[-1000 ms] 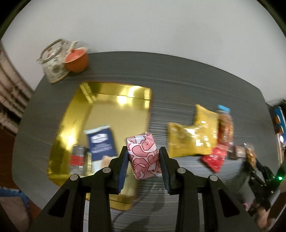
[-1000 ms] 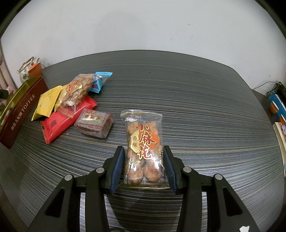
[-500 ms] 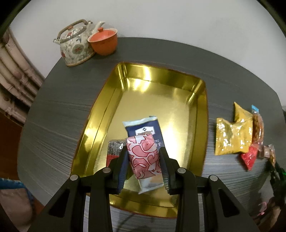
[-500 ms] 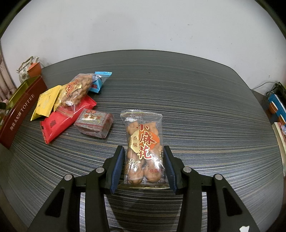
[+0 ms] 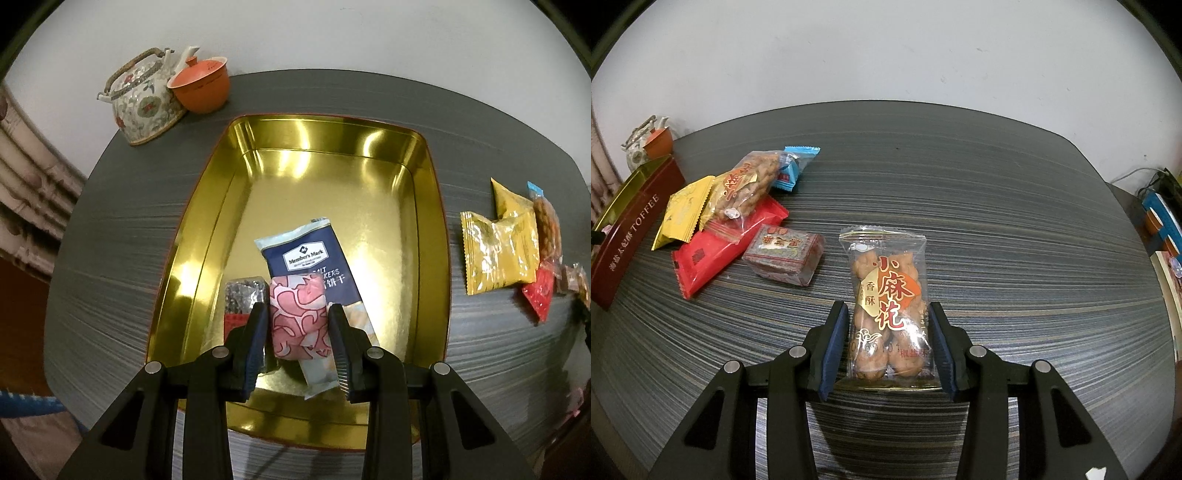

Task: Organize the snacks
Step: 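Carry the pink cube into the tin and open the left gripper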

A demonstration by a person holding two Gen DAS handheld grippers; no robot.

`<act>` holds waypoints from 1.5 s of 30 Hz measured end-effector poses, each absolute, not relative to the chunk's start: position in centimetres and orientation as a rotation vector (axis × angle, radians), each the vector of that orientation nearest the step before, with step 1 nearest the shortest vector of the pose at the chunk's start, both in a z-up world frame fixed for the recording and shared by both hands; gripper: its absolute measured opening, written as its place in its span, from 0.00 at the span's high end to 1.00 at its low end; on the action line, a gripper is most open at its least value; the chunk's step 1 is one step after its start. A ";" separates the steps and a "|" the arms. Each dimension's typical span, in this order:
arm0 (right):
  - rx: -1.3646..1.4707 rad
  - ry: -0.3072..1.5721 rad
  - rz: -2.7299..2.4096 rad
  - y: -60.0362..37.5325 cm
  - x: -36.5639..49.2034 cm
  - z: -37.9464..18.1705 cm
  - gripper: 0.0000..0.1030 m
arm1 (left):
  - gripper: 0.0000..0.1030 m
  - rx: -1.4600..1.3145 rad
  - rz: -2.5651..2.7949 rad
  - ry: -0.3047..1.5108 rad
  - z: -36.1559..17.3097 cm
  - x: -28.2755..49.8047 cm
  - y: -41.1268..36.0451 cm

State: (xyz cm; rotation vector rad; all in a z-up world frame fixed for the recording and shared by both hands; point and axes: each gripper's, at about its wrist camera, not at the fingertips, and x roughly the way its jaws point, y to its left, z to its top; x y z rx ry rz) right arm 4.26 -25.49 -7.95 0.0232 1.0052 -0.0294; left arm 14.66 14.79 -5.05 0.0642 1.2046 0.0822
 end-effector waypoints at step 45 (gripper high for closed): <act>0.030 0.935 -0.130 -22.8 4.2 -2.1 0.66 | 0.34 0.001 0.132 0.991 -1.5 8.3 20.7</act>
